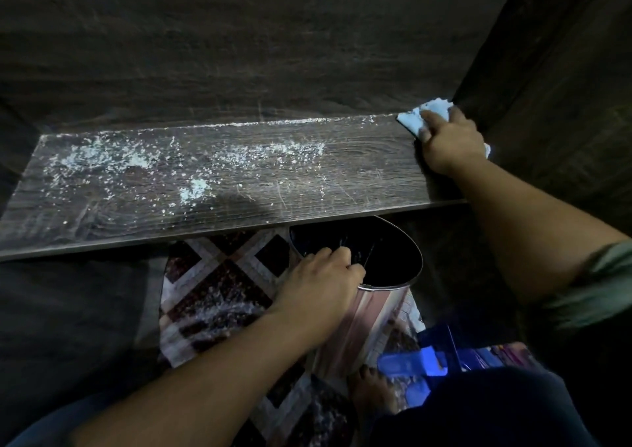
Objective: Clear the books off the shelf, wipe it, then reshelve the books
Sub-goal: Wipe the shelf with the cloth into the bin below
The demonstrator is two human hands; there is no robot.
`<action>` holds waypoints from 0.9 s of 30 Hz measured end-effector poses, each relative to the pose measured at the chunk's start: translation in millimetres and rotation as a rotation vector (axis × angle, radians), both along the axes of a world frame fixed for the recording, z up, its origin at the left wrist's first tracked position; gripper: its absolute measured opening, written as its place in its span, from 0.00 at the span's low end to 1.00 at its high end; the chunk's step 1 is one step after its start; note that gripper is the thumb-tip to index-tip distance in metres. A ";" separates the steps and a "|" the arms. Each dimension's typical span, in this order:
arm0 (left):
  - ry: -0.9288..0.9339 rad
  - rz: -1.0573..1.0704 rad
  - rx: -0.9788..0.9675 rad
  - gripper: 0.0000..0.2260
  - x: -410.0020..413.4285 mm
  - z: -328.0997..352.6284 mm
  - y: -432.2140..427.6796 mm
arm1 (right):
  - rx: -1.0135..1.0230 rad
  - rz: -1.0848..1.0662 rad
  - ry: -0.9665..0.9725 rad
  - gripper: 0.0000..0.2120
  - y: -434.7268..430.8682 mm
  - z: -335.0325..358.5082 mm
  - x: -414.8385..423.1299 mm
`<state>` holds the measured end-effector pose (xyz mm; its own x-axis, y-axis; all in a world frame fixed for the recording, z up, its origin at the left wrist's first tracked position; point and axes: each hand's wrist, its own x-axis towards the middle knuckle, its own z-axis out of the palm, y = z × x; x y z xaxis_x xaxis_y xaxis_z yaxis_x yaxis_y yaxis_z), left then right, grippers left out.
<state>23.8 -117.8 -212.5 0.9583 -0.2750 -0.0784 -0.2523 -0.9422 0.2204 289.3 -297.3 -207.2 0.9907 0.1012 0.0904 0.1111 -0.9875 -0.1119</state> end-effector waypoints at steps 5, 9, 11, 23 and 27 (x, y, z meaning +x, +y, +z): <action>-0.015 0.011 -0.010 0.13 2.3 0.0 -1.9 | 0.024 0.095 -0.090 0.22 21.5 -7.1 -26.5; -0.030 0.024 -0.019 0.12 4.3 -0.2 -2.1 | 0.145 0.447 -0.124 0.18 27.3 -6.0 -75.5; -0.035 0.023 -0.015 0.11 5.3 -0.7 -2.6 | 0.239 0.527 -0.077 0.17 23.3 -3.0 -84.6; -0.036 0.023 -0.040 0.14 5.0 -5.2 1.8 | 0.179 -0.075 0.008 0.23 8.6 -4.8 13.8; -0.025 0.027 -0.060 0.15 4.5 -6.0 3.7 | 0.158 0.125 -0.032 0.22 33.6 -5.3 2.3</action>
